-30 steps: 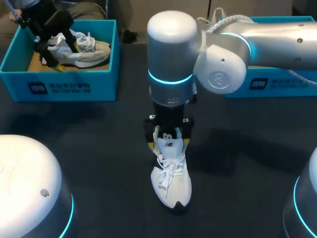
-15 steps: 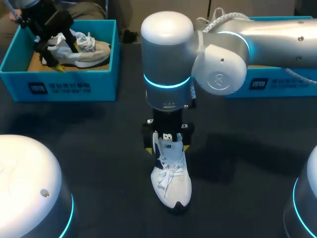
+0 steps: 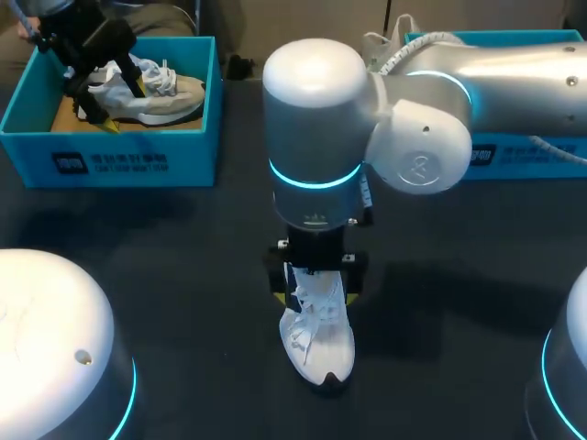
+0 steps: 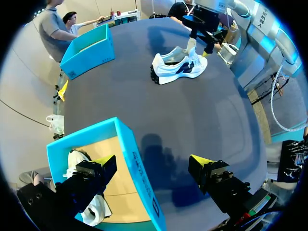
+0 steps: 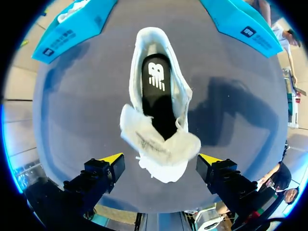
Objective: Take the shoe out of the shoebox, open the shoe tongue, remove and reinsert the insole, then place the shoe into the shoebox
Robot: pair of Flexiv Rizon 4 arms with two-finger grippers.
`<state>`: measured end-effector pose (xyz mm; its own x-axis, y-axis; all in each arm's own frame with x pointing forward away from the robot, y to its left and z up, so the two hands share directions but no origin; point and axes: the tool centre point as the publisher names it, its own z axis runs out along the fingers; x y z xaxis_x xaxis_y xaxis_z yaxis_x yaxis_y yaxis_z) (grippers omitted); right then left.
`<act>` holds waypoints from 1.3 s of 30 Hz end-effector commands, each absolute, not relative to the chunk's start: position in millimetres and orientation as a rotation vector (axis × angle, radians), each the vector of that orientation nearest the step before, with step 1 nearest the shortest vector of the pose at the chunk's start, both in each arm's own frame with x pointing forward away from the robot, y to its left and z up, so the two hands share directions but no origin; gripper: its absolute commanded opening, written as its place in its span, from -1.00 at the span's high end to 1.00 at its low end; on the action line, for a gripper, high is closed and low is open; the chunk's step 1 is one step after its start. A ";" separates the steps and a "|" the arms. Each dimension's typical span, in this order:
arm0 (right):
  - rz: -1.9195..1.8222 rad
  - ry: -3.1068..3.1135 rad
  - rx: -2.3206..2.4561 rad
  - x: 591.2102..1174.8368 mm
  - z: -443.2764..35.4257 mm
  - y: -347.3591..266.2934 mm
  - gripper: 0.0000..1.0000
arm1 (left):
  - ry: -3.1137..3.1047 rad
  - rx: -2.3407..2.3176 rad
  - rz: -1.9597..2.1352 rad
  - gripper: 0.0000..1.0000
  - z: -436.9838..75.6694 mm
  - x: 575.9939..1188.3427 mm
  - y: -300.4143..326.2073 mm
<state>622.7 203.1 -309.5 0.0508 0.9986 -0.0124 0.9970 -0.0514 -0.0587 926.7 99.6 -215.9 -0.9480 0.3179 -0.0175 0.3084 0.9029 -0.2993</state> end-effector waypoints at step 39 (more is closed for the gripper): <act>0.056 -2.191 -2.199 613.4 -302.2 207.8 0.44 | -3.034 -0.500 0.465 -1.00 -215.4 926.1 99.8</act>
<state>602.4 201.7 -296.1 0.0152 0.9998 0.0092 0.9991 -0.0148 -0.0389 926.7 99.7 -215.9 -0.9480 0.3179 -0.0176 0.3083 0.9030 -0.2993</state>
